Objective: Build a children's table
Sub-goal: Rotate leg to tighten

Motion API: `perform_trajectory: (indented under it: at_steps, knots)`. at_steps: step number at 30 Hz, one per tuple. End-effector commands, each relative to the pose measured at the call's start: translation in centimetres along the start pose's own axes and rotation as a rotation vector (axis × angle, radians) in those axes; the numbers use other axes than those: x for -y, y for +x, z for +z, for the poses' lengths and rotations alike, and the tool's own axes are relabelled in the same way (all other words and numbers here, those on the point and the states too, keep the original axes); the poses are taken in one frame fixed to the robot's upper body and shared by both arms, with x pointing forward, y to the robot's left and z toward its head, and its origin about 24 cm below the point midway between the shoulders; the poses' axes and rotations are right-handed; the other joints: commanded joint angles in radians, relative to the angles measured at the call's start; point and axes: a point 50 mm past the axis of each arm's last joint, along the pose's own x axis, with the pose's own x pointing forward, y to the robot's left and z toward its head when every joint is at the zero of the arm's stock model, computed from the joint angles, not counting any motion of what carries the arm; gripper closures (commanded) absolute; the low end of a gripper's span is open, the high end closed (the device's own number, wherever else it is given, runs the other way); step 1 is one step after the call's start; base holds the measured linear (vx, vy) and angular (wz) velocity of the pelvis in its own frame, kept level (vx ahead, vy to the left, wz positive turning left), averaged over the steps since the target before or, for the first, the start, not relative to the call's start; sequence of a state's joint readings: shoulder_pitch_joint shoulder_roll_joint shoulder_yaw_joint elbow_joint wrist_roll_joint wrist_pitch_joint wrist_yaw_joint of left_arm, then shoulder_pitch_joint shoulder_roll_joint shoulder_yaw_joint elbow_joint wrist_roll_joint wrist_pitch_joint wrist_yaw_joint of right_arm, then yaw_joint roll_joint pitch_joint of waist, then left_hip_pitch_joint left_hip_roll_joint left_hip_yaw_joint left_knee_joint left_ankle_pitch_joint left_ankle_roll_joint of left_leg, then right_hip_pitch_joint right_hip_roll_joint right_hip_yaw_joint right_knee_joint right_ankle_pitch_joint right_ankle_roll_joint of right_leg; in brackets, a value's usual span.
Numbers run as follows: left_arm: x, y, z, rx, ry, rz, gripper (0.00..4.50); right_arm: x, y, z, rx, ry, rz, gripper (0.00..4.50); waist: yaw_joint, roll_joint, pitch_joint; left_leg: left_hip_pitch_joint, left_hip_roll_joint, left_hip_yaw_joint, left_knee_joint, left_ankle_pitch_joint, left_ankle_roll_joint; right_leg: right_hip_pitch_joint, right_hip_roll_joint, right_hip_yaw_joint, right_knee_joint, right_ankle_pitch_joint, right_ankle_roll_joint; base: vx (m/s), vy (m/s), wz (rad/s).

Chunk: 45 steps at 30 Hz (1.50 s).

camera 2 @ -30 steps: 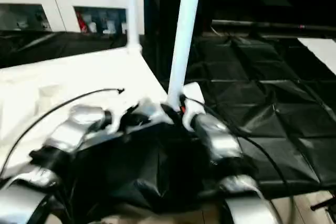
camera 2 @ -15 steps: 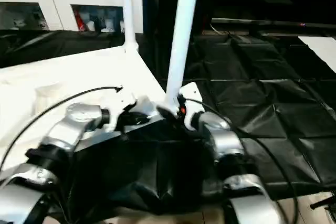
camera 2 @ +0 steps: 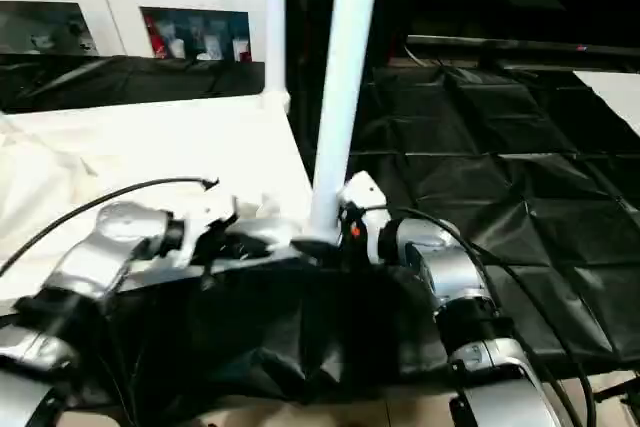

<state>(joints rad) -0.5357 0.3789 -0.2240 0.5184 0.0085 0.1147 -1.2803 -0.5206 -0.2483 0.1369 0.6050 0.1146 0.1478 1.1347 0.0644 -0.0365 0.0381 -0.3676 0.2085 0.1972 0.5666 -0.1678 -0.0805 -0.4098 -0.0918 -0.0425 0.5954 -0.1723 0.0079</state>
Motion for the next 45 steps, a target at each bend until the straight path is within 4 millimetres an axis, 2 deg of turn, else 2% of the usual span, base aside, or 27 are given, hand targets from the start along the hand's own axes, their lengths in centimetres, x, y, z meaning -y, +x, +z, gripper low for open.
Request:
perform_trajectory:
  at_steps: [1, 5, 10, 11, 17, 18, 19, 20, 21, 22, 23, 24, 25, 27, 28, 29, 30, 31, 34, 35, 37, 39, 41, 45]
  knots:
    - [0.7, 1.0, 1.2, 0.076, 0.026, -0.067, 4.50, -1.2, 1.2, 0.1, -0.015, -0.016, 0.103, 0.84, 0.006, -0.004, -0.055, 0.010, 0.025, -0.003, -0.060, -0.211, 0.053, 0.044, -0.038, 0.027, -0.055, -0.180, -0.233, 0.000, 0.000, 0.00]
    - [0.8, 0.9, 1.2, 0.077, 0.016, -0.097, 4.50, -1.3, 1.2, 0.0, -0.012, -0.007, 0.121, 1.14, 0.007, -0.004, -0.055, 0.011, 0.024, -0.002, -0.060, -0.224, 0.049, 0.044, -0.039, 0.028, -0.057, -0.203, -0.228, 0.000, 0.000, 0.00]
    - [1.1, 0.9, 1.1, 0.066, 0.007, -0.128, 4.50, -1.7, 1.2, -0.1, -0.011, -0.001, 0.143, 1.61, 0.006, 0.001, -0.055, 0.012, 0.024, -0.004, -0.061, -0.231, 0.041, 0.043, -0.038, 0.028, -0.057, -0.209, -0.228, 0.000, 0.000, 0.00]
    - [1.1, 0.9, 1.1, 0.066, 0.007, -0.128, 4.50, -1.7, 1.2, -0.1, -0.011, 0.000, 0.145, 1.70, 0.005, -0.001, -0.055, 0.012, 0.024, -0.003, -0.061, -0.229, 0.041, 0.043, -0.037, 0.028, -0.057, -0.202, -0.229, 0.000, 0.000, 0.00]
    - [0.5, 1.6, 1.1, 0.051, 0.019, -0.047, 4.50, -1.6, 1.7, -0.4, -0.002, 0.015, 0.091, 1.83, 0.006, -0.001, -0.054, 0.012, 0.024, -0.003, -0.061, -0.231, 0.040, 0.043, -0.038, 0.028, -0.059, -0.207, -0.227, 0.000, 0.000, 0.00]
    - [0.3, 1.7, 1.1, 0.041, 0.022, -0.021, 4.50, -1.5, 1.9, -0.5, 0.001, 0.019, 0.056, 1.83, 0.005, -0.002, -0.054, 0.013, 0.024, -0.003, -0.061, -0.235, 0.038, 0.041, -0.038, 0.029, -0.061, -0.214, -0.224, 0.000, 0.000, 0.00]
    - [-0.6, 2.4, 1.2, 0.016, 0.018, 0.084, 4.50, -0.5, 2.8, -0.8, -0.003, 0.031, -0.118, 1.83, 0.002, -0.003, -0.052, 0.014, 0.021, -0.004, -0.062, -0.253, 0.026, 0.036, -0.041, 0.031, -0.067, -0.261, -0.211, 0.000, 0.000, 0.00]
    - [-0.6, 2.4, 1.2, 0.016, 0.018, 0.084, 4.50, -0.5, 2.8, -0.8, -0.003, 0.031, -0.118, 1.83, -0.001, -0.002, -0.049, 0.017, 0.020, -0.005, -0.065, -0.272, 0.016, 0.033, -0.041, 0.031, -0.072, -0.293, -0.204, 0.000, 0.000, 0.00]
    - [-1.0, 2.8, 1.5, 0.017, 0.013, 0.127, 4.50, -0.1, 3.3, -0.9, 0.002, 0.064, -0.213, 1.83, -0.003, -0.005, -0.051, 0.016, 0.018, -0.010, -0.067, -0.291, 0.000, 0.039, -0.044, 0.029, -0.075, -0.353, -0.184, 0.000, 0.000, 0.00]
    - [-1.7, 3.7, 2.3, 0.030, 0.008, 0.200, 4.50, 0.5, 4.4, -0.9, 0.037, 0.148, -0.368, 1.84, -0.009, -0.003, -0.047, 0.019, 0.016, -0.008, -0.067, -0.308, -0.013, 0.027, -0.042, 0.032, -0.081, -0.393, -0.170, 0.000, 0.000, 0.00]
    - [-1.8, 3.8, 2.4, 0.032, 0.008, 0.211, 4.50, 0.6, 4.6, -0.9, 0.043, 0.164, -0.391, 1.84, -0.012, -0.004, -0.048, 0.020, 0.015, -0.015, -0.068, -0.327, -0.024, 0.031, -0.045, 0.028, -0.084, -0.452, -0.150, -0.062, -0.002, -0.03]
    - [-2.0, 4.2, 2.9, 0.040, 0.002, 0.233, 4.50, 0.6, 5.1, -0.8, 0.057, 0.189, -0.426, 1.84, -0.012, -0.005, -0.048, 0.018, 0.015, -0.016, -0.069, -0.329, -0.025, 0.032, -0.045, 0.027, -0.086, -0.467, -0.141, 0.000, 0.000, 0.00]
    - [-2.2, 4.6, 3.3, 0.047, -0.003, 0.251, 4.50, 0.5, 5.5, -0.6, 0.066, 0.205, -0.448, 1.84, -0.011, 0.000, -0.047, 0.023, 0.017, -0.014, -0.068, -0.341, -0.022, 0.025, -0.045, 0.029, -0.092, -0.469, -0.132, 0.000, 0.000, 0.00]
    - [-2.3, 4.8, 3.6, 0.050, -0.005, 0.261, 4.50, 0.5, 5.8, -0.5, 0.070, 0.214, -0.460, 1.84, -0.011, 0.000, -0.049, 0.021, 0.015, -0.016, -0.069, -0.348, -0.018, 0.026, -0.042, 0.028, -0.091, -0.458, -0.131, 0.000, 0.000, 0.00]
    - [-2.6, 5.8, 4.6, 0.062, -0.011, 0.295, 4.50, -0.1, 7.1, 0.2, 0.089, 0.215, -0.464, 1.84, -0.011, 0.002, -0.049, 0.021, 0.016, -0.014, -0.069, -0.344, -0.016, 0.024, -0.041, 0.029, -0.091, -0.438, -0.135, 0.000, 0.000, 0.00]
    - [-2.6, 5.8, 4.6, 0.062, -0.011, 0.296, 4.50, -0.1, 7.1, 0.2, 0.089, 0.214, -0.463, 1.84, -0.009, 0.008, -0.050, 0.023, 0.016, -0.014, -0.068, -0.346, -0.018, 0.023, -0.041, 0.029, -0.090, -0.426, -0.139, 0.000, 0.000, 0.00]
    - [-2.6, 6.0, 4.8, 0.064, -0.011, 0.300, 4.50, -0.3, 7.5, 0.5, 0.096, 0.198, -0.447, 1.84, -0.007, 0.007, -0.052, 0.023, 0.015, -0.013, -0.067, -0.346, -0.016, 0.025, -0.039, 0.029, -0.089, -0.402, -0.146, 0.000, 0.000, 0.00]
    - [-2.5, 6.3, 5.1, 0.071, -0.009, 0.290, 4.50, -0.6, 7.8, 0.9, 0.101, 0.157, -0.425, 1.84, -0.006, 0.004, -0.053, 0.018, 0.016, -0.012, -0.067, -0.326, -0.010, 0.030, -0.039, 0.029, -0.084, -0.363, -0.155, 0.000, 0.000, 0.00]
    - [-2.3, 6.6, 5.1, 0.075, 0.000, 0.263, 4.50, -1.0, 8.0, 1.1, 0.111, 0.112, -0.369, 1.84, -0.005, 0.005, -0.055, 0.012, 0.016, -0.011, -0.067, -0.290, 0.004, 0.036, -0.039, 0.029, -0.077, -0.297, -0.173, 0.000, 0.000, 0.00]
    - [-2.2, 6.7, 5.0, 0.074, 0.000, 0.248, 4.50, -1.0, 7.9, 1.2, 0.120, 0.118, -0.358, 1.49, -0.004, 0.004, -0.055, 0.012, 0.016, -0.010, -0.066, -0.279, 0.009, 0.038, -0.039, 0.029, -0.075, -0.278, -0.179, 0.000, 0.000, 0.00]
    - [-2.0, 6.6, 4.8, 0.073, 0.006, 0.227, 4.50, -1.0, 7.7, 1.2, 0.125, 0.116, -0.335, 1.14, -0.004, 0.005, -0.055, 0.011, 0.016, -0.010, -0.066, -0.269, 0.015, 0.040, -0.039, 0.028, -0.073, -0.266, -0.185, 0.000, 0.000, 0.00]
    - [-1.8, 6.4, 4.6, 0.069, 0.011, 0.204, 4.50, -1.0, 7.4, 1.3, 0.122, 0.097, -0.310, 1.03, -0.004, 0.005, -0.054, 0.010, 0.016, -0.010, -0.066, -0.275, 0.021, 0.042, -0.039, 0.028, -0.075, -0.273, -0.184, 0.000, 0.000, 0.00]
    - [-1.6, 6.0, 4.1, 0.061, 0.018, 0.169, 4.50, -1.0, 6.8, 1.3, 0.099, 0.052, -0.261, 0.74, -0.003, 0.006, -0.055, 0.010, 0.017, -0.011, -0.066, -0.267, 0.023, 0.043, -0.040, 0.028, -0.074, -0.263, -0.187, 0.000, 0.000, 0.00]
    - [-1.2, 5.3, 3.6, 0.053, 0.044, 0.110, 4.50, -0.8, 5.4, 1.1, 0.052, -0.007, -0.184, 0.61, -0.003, 0.004, -0.057, 0.008, 0.018, -0.009, -0.063, -0.235, 0.041, 0.047, -0.038, 0.027, -0.065, -0.187, -0.210, 0.000, 0.000, 0.00]
